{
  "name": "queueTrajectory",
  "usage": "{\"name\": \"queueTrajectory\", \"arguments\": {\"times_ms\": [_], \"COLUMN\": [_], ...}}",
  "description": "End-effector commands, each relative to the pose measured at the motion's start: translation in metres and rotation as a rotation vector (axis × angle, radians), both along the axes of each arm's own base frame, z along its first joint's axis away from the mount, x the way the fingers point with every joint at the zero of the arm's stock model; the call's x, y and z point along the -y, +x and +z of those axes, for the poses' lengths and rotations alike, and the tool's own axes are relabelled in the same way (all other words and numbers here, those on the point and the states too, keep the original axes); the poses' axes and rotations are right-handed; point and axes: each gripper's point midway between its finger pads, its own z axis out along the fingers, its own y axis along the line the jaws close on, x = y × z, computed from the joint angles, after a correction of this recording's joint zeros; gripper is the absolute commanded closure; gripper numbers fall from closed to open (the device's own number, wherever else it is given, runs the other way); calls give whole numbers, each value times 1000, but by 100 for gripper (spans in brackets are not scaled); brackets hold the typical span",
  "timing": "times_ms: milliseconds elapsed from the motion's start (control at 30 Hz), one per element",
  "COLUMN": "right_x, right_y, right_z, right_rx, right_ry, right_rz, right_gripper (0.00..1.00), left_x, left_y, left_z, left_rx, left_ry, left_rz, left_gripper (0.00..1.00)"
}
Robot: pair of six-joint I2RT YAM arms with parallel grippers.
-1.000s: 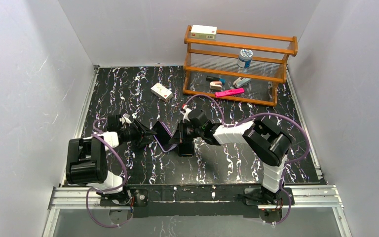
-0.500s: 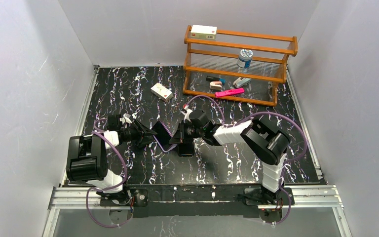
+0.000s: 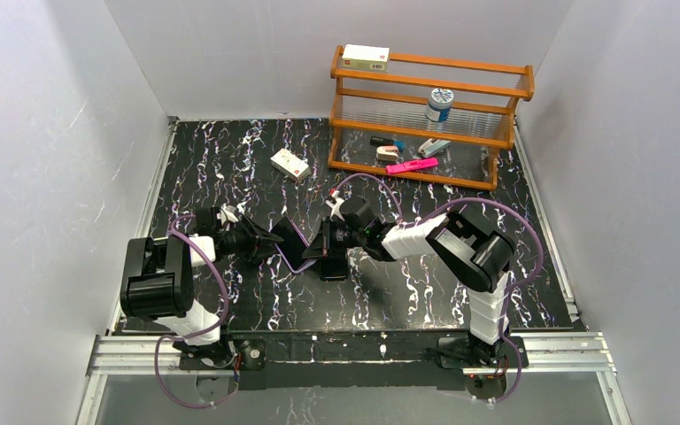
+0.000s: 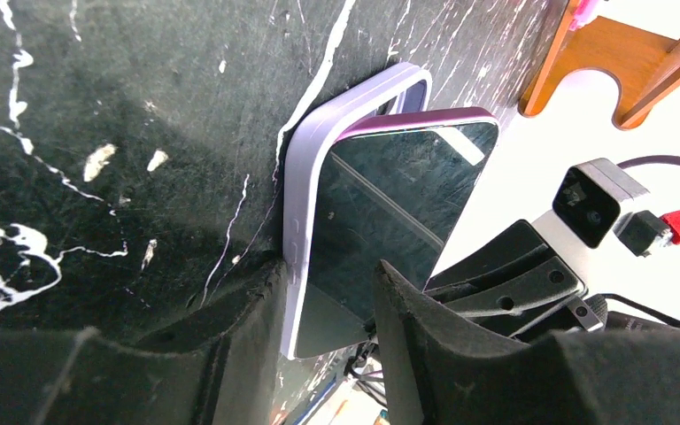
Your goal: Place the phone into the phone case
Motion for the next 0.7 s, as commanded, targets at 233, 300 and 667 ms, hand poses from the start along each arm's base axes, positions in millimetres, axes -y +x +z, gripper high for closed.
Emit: {"name": "queueTrajectory", "arguments": {"times_ms": [233, 300, 667], "right_x": [6, 5, 9], "right_y": [-1, -2, 4], "right_z": [-32, -33, 7], "right_rx": [-79, -86, -7], "right_ry": [-70, -70, -100], "right_rz": [-74, -69, -55], "right_gripper": [99, 97, 73], "left_x": [9, 10, 7], "left_y": [-13, -13, -8], "left_z": [-16, -16, -9], "left_rx": [-65, -64, -48], "left_ry": [-7, -4, 49], "left_rz": [-9, -12, -47], "left_gripper": [65, 65, 64]}}
